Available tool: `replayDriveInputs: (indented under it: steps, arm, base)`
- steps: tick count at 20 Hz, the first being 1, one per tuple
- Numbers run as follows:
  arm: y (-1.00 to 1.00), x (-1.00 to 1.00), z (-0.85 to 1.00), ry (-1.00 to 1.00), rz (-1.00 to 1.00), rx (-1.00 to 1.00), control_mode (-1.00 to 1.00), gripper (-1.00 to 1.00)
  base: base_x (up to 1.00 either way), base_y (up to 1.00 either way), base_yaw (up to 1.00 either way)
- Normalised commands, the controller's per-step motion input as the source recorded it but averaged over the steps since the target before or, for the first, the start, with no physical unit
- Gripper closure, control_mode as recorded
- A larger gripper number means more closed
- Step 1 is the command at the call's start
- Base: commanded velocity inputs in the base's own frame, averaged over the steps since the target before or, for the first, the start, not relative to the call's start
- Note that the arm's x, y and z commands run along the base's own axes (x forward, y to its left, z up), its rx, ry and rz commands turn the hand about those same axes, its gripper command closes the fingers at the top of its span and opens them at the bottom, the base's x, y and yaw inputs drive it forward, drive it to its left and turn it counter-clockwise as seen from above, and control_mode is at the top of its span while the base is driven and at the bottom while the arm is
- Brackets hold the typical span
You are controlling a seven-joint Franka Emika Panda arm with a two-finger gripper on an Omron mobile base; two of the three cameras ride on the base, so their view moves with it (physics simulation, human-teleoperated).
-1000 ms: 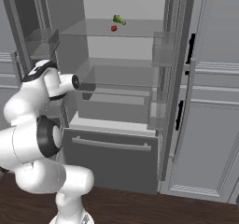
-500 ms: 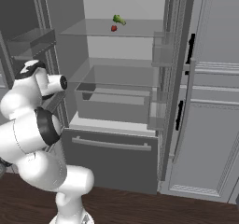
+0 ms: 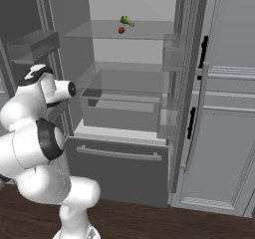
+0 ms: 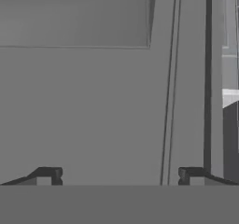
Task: Take the strawberry from the fridge and place it on top of the pancake, located on the dining counter.
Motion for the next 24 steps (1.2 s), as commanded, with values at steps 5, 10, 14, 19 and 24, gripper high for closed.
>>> replayDriveInputs:
  steps: [5,10,14,19,24]
  arm:
    - [-1.00,0.01,0.03,-0.05,-0.13,0.18,-1.00,-1.00]
    - [-1.00,0.12,0.03,-0.10,0.06,-0.02,-1.00,-1.00]
    - [-1.00,0.11,0.00,-0.11,0.24,-0.15,-1.00,-1.00]
    - [-1.00,-0.04,-0.12,-0.16,0.44,-0.22,-1.00,-1.00]
    - [-0.77,-0.72,-0.62,-0.42,0.49,-0.32,-1.00,-1.00]
  base:
    - [0.00,0.00,0.00]
    - [0.00,0.00,0.00]
    - [0.00,0.00,0.00]
    - [0.00,0.00,0.00]
    - [0.00,0.00,0.00]
